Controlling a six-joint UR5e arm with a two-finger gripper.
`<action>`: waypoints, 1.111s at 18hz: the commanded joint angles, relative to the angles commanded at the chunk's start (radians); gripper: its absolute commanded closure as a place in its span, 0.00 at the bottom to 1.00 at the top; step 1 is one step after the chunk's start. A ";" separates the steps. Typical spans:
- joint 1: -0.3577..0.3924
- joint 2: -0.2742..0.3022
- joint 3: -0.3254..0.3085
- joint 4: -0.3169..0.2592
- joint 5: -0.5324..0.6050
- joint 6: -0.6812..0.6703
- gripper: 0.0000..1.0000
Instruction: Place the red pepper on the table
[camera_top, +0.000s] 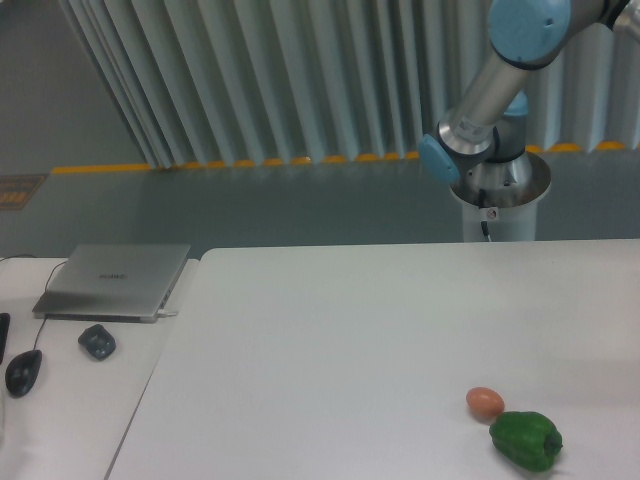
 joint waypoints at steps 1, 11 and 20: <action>-0.011 0.002 0.000 0.000 0.012 0.002 0.47; -0.009 0.038 0.063 -0.130 0.002 0.076 0.74; -0.092 0.130 0.080 -0.320 -0.102 0.233 0.72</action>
